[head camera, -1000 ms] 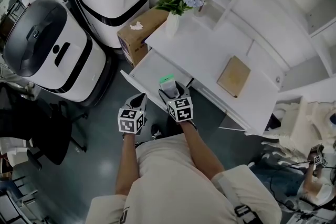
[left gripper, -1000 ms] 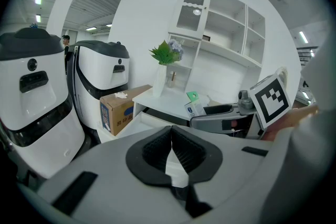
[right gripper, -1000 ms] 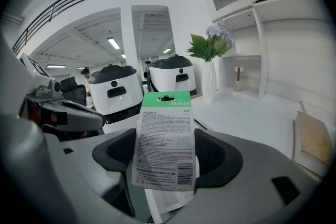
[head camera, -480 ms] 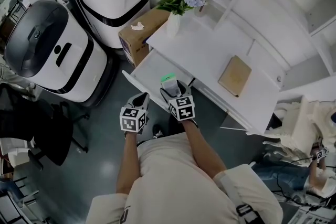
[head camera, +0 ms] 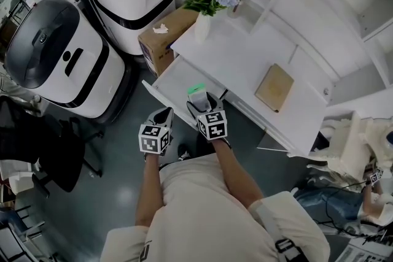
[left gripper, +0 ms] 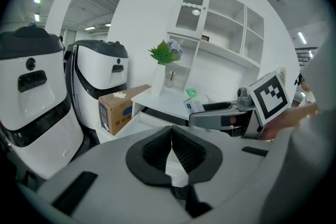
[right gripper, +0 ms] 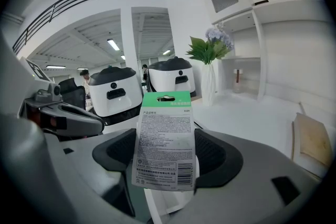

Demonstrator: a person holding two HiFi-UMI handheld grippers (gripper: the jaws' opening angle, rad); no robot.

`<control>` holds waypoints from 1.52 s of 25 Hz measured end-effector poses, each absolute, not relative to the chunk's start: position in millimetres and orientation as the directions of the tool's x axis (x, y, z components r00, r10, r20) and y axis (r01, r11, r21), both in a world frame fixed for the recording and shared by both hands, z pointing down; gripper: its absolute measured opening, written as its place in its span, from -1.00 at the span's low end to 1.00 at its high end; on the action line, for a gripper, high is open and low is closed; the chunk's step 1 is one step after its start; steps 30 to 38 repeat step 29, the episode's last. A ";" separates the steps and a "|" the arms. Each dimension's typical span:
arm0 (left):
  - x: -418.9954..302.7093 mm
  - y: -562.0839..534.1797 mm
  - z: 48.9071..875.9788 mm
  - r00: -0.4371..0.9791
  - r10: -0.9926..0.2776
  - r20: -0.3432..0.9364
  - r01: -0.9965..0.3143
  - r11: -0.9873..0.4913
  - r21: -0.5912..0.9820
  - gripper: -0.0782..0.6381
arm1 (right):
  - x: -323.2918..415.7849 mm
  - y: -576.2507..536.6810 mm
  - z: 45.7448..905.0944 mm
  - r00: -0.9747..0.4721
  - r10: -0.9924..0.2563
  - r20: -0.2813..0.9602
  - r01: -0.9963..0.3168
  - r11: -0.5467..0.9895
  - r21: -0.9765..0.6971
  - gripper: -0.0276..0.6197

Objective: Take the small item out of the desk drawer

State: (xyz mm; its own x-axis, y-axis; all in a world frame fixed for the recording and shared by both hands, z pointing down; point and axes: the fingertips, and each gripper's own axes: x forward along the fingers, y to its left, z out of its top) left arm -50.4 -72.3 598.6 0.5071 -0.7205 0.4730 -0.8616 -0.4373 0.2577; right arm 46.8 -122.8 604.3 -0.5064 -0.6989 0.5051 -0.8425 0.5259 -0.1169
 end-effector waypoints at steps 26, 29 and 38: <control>-46.0 -68.5 598.5 0.528 -0.705 0.474 -0.849 -0.453 0.271 -0.73 | 50.7 -117.8 605.7 -0.502 -0.697 0.512 -0.845 0.521 -0.119 0.22; -45.9 -68.5 597.6 0.530 -0.705 0.471 -0.848 -0.455 0.272 -0.73 | 50.0 -117.5 605.3 -0.503 -0.696 0.512 -0.845 0.521 -0.121 0.22; -45.9 -68.5 597.6 0.530 -0.705 0.471 -0.848 -0.455 0.272 -0.73 | 50.0 -117.5 605.3 -0.503 -0.696 0.512 -0.845 0.521 -0.121 0.22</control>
